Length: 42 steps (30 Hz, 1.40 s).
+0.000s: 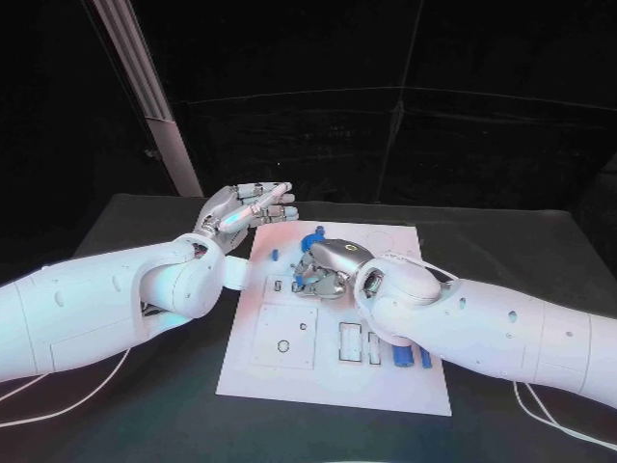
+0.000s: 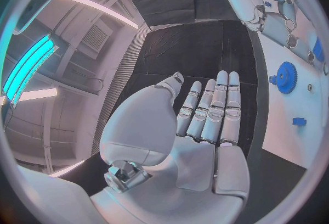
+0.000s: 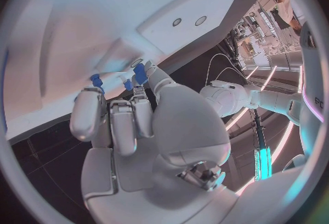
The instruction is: Assemble the parts on the task board
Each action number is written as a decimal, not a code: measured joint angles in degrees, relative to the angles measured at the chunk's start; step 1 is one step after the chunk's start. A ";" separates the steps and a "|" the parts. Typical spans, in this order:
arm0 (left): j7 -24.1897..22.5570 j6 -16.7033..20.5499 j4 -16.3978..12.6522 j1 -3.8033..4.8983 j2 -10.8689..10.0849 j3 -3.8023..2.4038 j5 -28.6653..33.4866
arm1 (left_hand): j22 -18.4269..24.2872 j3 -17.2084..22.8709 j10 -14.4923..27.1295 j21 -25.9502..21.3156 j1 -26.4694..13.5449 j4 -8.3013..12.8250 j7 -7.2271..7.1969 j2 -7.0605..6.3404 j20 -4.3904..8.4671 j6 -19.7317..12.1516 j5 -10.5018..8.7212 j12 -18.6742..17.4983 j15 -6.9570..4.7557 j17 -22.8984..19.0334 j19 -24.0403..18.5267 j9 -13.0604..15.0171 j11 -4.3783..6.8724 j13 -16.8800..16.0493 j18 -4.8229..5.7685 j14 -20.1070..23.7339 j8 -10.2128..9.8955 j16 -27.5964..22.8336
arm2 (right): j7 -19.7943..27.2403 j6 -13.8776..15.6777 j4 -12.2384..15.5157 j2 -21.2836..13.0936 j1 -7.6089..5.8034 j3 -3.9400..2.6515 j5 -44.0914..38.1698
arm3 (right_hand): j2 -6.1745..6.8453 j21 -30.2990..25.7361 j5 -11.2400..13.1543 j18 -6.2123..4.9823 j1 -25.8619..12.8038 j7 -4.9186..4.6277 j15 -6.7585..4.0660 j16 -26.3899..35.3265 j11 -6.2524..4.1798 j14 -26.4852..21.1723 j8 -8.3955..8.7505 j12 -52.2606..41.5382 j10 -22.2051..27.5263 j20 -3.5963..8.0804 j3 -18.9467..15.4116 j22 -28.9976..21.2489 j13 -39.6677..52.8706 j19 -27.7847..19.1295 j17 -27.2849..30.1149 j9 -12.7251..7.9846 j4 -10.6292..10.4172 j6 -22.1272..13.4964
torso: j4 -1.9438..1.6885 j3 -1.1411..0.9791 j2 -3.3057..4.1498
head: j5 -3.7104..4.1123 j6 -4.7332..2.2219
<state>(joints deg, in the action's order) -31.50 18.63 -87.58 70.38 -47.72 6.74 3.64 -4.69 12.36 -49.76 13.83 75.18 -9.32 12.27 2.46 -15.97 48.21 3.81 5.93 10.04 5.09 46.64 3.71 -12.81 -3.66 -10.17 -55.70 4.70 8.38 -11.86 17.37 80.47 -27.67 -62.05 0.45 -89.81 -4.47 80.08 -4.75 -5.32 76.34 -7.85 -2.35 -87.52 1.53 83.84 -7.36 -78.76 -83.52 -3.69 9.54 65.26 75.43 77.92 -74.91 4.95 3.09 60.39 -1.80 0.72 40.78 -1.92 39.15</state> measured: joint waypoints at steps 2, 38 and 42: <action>0.00 0.00 0.00 0.00 0.02 0.00 0.00 | 0.00 0.00 0.00 0.00 0.00 0.00 0.00 0.00 0.00 0.00 0.00 0.00 0.00 0.00 0.00 0.00 0.00 0.00 0.00 0.00 0.00 0.00 | -0.12 -0.30 -0.16 0.05 0.01 0.01 -0.33 | 0.00 0.00 0.10 0.00 0.00 0.00 0.00 0.00 0.00 0.00 -0.01 0.00 0.00 0.00 0.00 0.00 -0.03 0.00 0.00 -0.01 0.00 0.00 | 0.04 0.01 0.00 | -0.01 0.01; 0.04 -0.01 0.04 0.01 0.15 0.00 0.00 | -0.01 -0.01 0.00 0.00 0.00 0.00 0.00 0.00 0.00 0.00 0.00 0.00 0.00 0.00 0.00 0.00 0.00 0.00 0.00 0.00 0.00 0.00 | -2.10 -5.08 -0.25 -0.09 -0.30 -0.25 -4.49 | 1.59 -0.54 0.29 0.00 -1.56 0.34 0.22 0.50 0.85 0.20 1.74 2.01 0.84 -0.42 0.56 -1.04 -0.45 -0.42 0.00 -0.79 -0.22 0.68 | 0.15 0.02 -0.04 | 0.18 0.55; 0.04 -0.01 0.06 0.01 0.14 0.00 0.00 | -0.01 -0.01 0.00 0.00 0.00 0.01 0.00 0.00 0.00 0.00 0.00 0.00 0.00 0.00 0.00 0.00 0.00 0.00 0.00 0.00 0.00 0.00 | -2.32 -5.28 -0.21 -0.09 -0.32 -0.27 -4.69 | 2.20 -0.88 0.28 0.00 -2.18 0.34 0.22 0.50 1.11 0.20 1.84 2.44 1.13 -0.62 0.57 -1.38 -0.45 -0.62 0.00 -0.87 -0.24 0.70 | 0.13 0.02 -0.04 | 0.21 0.56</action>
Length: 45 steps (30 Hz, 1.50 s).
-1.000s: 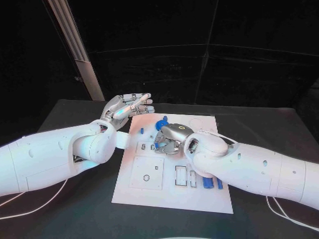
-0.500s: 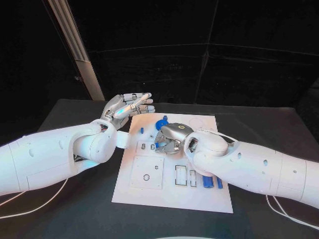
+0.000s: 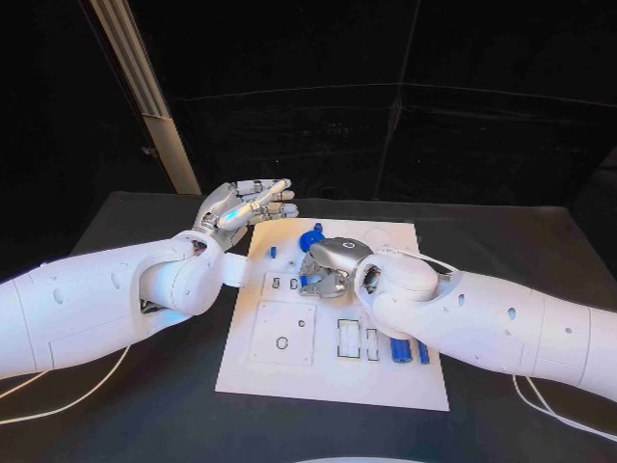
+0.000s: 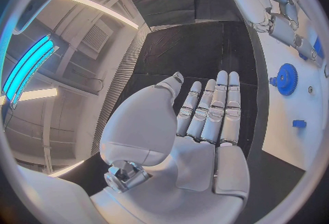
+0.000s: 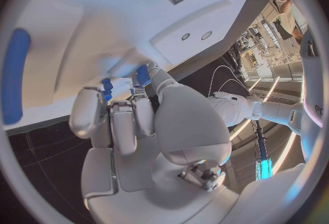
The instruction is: Assemble the parts on the task board
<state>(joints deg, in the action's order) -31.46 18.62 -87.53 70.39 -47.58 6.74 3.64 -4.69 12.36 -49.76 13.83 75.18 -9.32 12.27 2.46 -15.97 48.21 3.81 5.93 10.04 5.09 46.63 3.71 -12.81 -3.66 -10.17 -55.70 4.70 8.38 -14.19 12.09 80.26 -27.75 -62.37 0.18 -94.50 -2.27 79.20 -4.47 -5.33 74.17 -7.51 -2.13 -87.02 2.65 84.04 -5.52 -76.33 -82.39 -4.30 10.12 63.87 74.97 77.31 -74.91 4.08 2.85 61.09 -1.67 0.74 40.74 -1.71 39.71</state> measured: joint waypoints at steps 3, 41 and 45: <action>0.01 0.00 0.03 0.00 0.00 0.00 0.00 | 0.00 0.00 0.00 0.00 -0.01 0.00 0.00 -0.01 0.00 0.00 0.00 0.00 0.00 0.00 0.00 0.00 0.00 0.00 0.01 0.00 0.00 0.00 | -0.16 -0.12 0.03 0.00 -0.02 -0.01 -0.22 | 0.66 -0.24 -0.02 0.00 -0.66 -0.04 0.24 0.37 0.12 -0.17 0.45 0.69 0.52 -0.31 -0.14 -0.49 -0.05 -0.30 0.00 -0.05 -0.28 -0.25 | -0.02 0.00 -0.01 | 0.02 0.00; 0.95 -0.47 0.83 -0.01 -0.16 0.01 -1.74 | -1.57 1.69 -6.79 4.36 -1.58 -0.10 0.49 -0.59 2.99 5.39 0.00 2.17 -3.51 2.69 8.57 0.33 3.03 -0.48 0.01 -9.85 1.51 4.19 | 6.27 9.04 5.19 -5.98 -0.05 0.28 3.67 | 5.66 -2.10 -4.89 0.00 -3.60 -1.69 1.56 0.88 1.27 -0.07 1.75 4.43 3.68 -1.34 -10.29 -3.49 -0.69 -1.33 0.00 -0.34 -9.76 -7.36 | 0.05 -0.01 -0.10 | 0.29 -0.04; 2.16 -0.91 1.42 -0.01 -0.38 0.01 -4.26 | -3.61 1.91 -11.38 8.91 -2.83 -0.02 -0.74 -1.85 5.61 8.13 0.00 2.80 -5.97 6.14 15.42 0.33 4.83 -0.67 0.01 -17.84 1.84 8.17 | 12.57 9.80 6.87 -8.58 -1.38 0.18 8.99 | 4.82 -4.41 -5.12 -0.09 -1.48 -1.87 1.63 2.79 1.68 0.00 1.75 7.13 5.66 -1.59 -11.20 -7.41 -2.96 -3.67 0.00 -0.29 -9.37 -7.58 | 0.13 0.00 -0.19 | 0.28 -0.30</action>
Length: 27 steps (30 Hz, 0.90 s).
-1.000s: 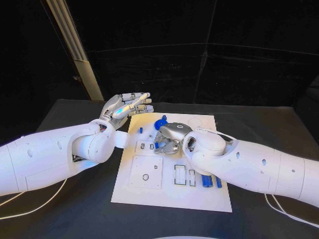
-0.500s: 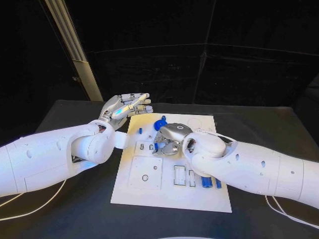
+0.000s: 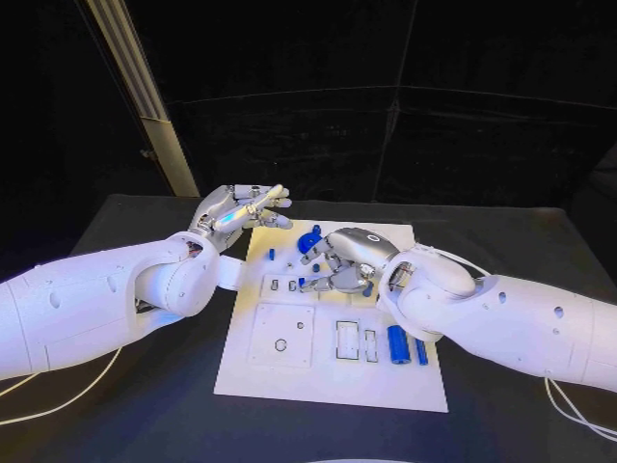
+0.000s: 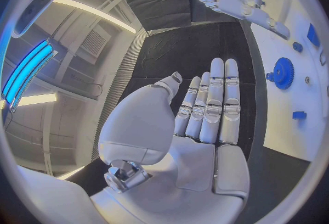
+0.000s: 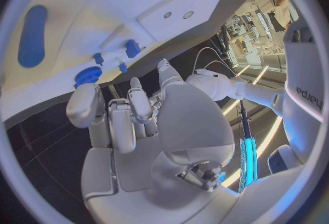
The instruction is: Assemble the parts on the task board
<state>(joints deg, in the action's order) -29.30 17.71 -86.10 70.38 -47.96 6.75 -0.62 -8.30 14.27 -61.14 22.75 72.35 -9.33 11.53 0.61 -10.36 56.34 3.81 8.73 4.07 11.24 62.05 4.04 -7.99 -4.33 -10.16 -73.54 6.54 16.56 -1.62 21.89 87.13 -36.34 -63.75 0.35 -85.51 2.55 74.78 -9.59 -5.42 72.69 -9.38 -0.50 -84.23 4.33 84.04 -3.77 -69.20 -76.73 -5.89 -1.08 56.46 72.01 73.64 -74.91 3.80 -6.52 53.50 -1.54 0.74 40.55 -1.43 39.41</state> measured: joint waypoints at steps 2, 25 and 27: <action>1.39 -0.32 0.48 0.07 -0.15 0.00 -1.96 | -1.30 -0.35 -2.28 2.69 -0.61 -0.35 -0.74 -0.61 1.29 0.78 0.00 0.38 -1.24 2.38 3.39 0.00 0.93 -0.30 0.01 -4.36 0.00 3.02 | 3.28 -0.27 0.84 -1.64 -0.77 -0.09 3.66 | -0.38 -1.42 -0.21 -0.83 1.42 0.00 0.00 1.24 -0.04 0.00 0.00 1.63 1.27 -0.08 -0.22 -2.42 -1.43 -1.30 0.00 0.04 0.22 0.00 | 0.03 -0.01 -0.04 | -0.08 -0.11; 45.49 -19.67 7.57 7.83 5.99 1.43 -36.91 | -59.16 -19.21 -5.49 55.02 -8.77 -7.27 -5.42 2.48 6.97 1.91 -0.67 35.40 -6.47 63.71 20.90 4.64 6.54 -29.96 5.48 -10.55 12.31 72.65 | 16.31 -10.42 -0.64 -15.73 -7.79 -0.30 42.66 | -3.94 -47.75 0.57 -4.40 9.06 -1.22 3.78 70.49 2.00 -12.14 -0.55 59.11 11.45 -3.54 -1.46 -45.92 -58.16 -14.63 55.87 0.11 1.79 -1.82 | 0.55 -0.68 -2.46 | -0.94 0.99; 48.33 -21.32 8.16 8.29 7.05 2.19 -39.19 | -60.56 -20.64 -5.97 55.89 -9.16 -7.26 -6.03 2.88 7.23 2.11 -0.67 39.55 -6.77 63.71 21.15 5.71 7.00 -34.12 5.78 -10.39 14.10 73.19 | 16.69 -10.41 -0.99 -15.72 -7.84 -0.30 44.13 | -3.94 -49.27 0.57 -4.39 9.06 -1.33 3.64 72.33 2.12 -10.60 -0.55 60.10 10.35 -3.41 -1.47 -47.01 -60.51 -13.19 57.10 0.11 1.79 -1.49 | 0.60 -0.71 -2.60 | -1.01 1.01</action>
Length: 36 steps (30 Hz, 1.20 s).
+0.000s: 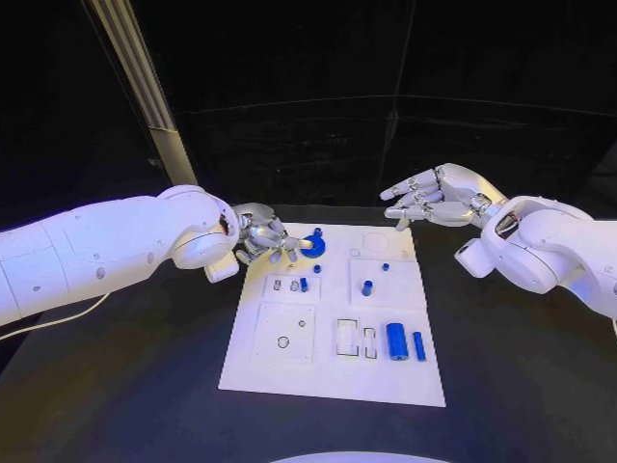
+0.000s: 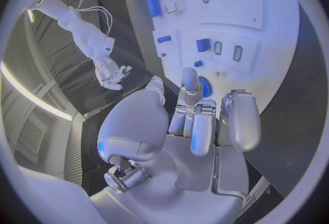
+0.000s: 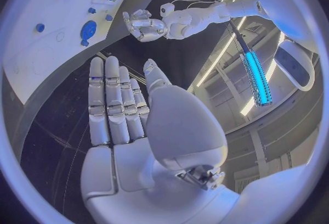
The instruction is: Assemble the parts on the task board
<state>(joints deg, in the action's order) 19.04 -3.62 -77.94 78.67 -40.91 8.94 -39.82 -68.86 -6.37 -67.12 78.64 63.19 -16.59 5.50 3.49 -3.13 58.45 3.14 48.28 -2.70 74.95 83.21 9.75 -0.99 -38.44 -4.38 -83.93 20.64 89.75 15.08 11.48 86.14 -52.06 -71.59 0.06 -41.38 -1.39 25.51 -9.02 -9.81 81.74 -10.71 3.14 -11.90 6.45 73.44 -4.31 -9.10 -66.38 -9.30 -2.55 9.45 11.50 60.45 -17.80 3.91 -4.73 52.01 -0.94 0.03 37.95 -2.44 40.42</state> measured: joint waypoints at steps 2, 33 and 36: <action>2.74 -1.73 0.70 0.40 1.24 0.70 -2.07 | -1.67 -1.54 -1.74 0.97 -0.09 -0.10 -0.48 0.09 0.42 0.34 0.00 5.09 -0.29 0.00 0.42 1.53 0.47 -5.34 0.00 -0.13 2.28 0.07 | 0.34 0.02 -0.35 0.11 -0.05 0.00 1.22 | 0.00 -1.09 -0.29 -0.01 0.00 -0.10 -0.09 1.35 0.21 1.14 0.00 0.61 -0.37 0.01 0.00 -0.80 -1.67 1.04 0.83 0.00 0.00 0.29 | 0.05 -0.02 -0.12 | -0.01 0.04; 15.62 -9.33 7.33 1.09 10.74 2.21 -7.47 | -5.54 -7.37 -3.93 2.90 1.56 0.32 -1.99 1.68 0.67 -4.95 -0.26 16.04 -1.29 -0.02 0.67 13.26 1.30 -17.08 0.85 0.09 14.01 0.07 | 0.61 0.42 -1.66 0.82 -0.09 0.03 4.54 | 0.00 -4.27 -1.49 0.02 0.00 -1.01 0.34 4.76 0.93 1.72 0.01 1.44 0.36 -0.51 -0.33 -2.97 -5.09 1.91 2.91 -0.01 0.33 -0.25 | 0.11 -0.07 -0.10 | -0.22 0.91; 16.10 -9.83 7.76 1.09 11.07 2.23 -7.59 | -5.60 -7.37 -3.93 2.90 1.80 0.32 -1.93 1.47 0.66 -5.02 -0.26 16.04 -1.29 -0.02 0.66 13.51 1.30 -17.08 0.84 0.09 14.29 0.07 | 0.59 0.41 -1.74 0.91 -0.09 0.03 4.57 | 0.00 -4.27 -1.51 0.01 0.00 -1.01 0.34 4.98 0.93 1.72 0.01 1.44 0.36 -0.51 -0.33 -2.98 -5.15 1.92 2.91 -0.01 0.33 -0.25 | 0.10 -0.04 -0.10 | -0.21 0.99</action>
<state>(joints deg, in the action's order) 35.13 -13.45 -70.18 79.75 -29.84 11.17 -47.40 -74.46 -13.74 -71.05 81.53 64.99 -16.27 3.57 4.97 -2.46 53.43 2.88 64.32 -3.99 74.93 83.87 23.26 0.31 -55.52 -3.53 -83.84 34.93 89.82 15.66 11.89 84.40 -51.15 -71.68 0.09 -36.81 -1.39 21.24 -10.53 -9.80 81.74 -11.72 3.48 -6.92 7.38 75.15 -4.31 -7.66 -66.02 -9.81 -2.88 6.47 6.36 62.37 -14.89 3.89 -4.40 51.76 -0.84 -0.02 37.85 -2.65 41.41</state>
